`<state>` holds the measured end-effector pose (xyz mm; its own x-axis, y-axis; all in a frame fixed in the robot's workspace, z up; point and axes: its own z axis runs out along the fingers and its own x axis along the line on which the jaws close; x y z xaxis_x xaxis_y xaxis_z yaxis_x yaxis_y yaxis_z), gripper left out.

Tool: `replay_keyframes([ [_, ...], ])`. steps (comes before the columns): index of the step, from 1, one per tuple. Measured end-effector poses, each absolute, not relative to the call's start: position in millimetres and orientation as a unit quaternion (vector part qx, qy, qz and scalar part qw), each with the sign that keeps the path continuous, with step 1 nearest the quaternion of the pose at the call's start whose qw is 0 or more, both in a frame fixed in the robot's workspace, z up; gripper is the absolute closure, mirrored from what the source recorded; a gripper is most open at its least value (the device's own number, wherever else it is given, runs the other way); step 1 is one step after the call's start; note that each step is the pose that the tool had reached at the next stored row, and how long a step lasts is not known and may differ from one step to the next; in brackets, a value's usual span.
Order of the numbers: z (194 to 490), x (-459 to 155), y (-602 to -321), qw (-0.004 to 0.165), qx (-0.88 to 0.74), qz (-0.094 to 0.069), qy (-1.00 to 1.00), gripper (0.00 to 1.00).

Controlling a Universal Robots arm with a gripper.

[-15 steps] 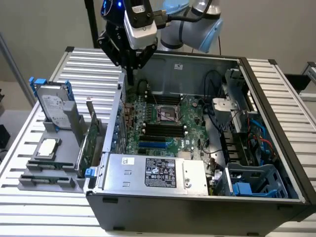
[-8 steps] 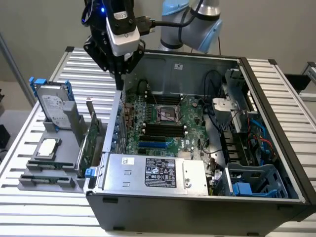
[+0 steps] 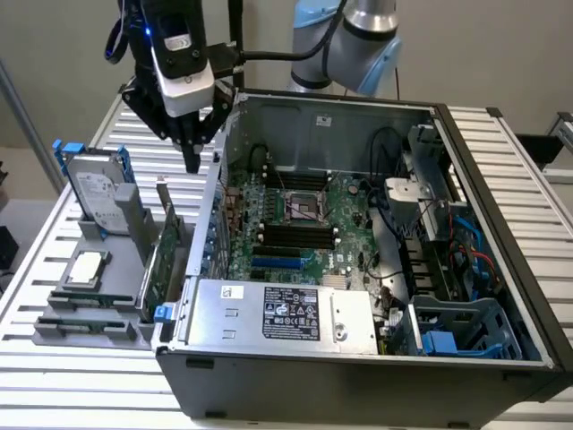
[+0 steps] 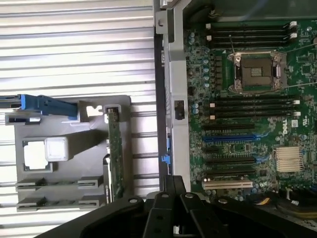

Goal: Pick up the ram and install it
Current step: 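Reach for the ram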

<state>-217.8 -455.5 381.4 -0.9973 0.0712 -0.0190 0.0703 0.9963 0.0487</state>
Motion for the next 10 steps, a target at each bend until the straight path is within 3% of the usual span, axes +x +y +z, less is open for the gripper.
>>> replay_keyframes([
  [10, 372, -258, -465, 0.010, 0.035, 0.024, 0.999, 1.00],
])
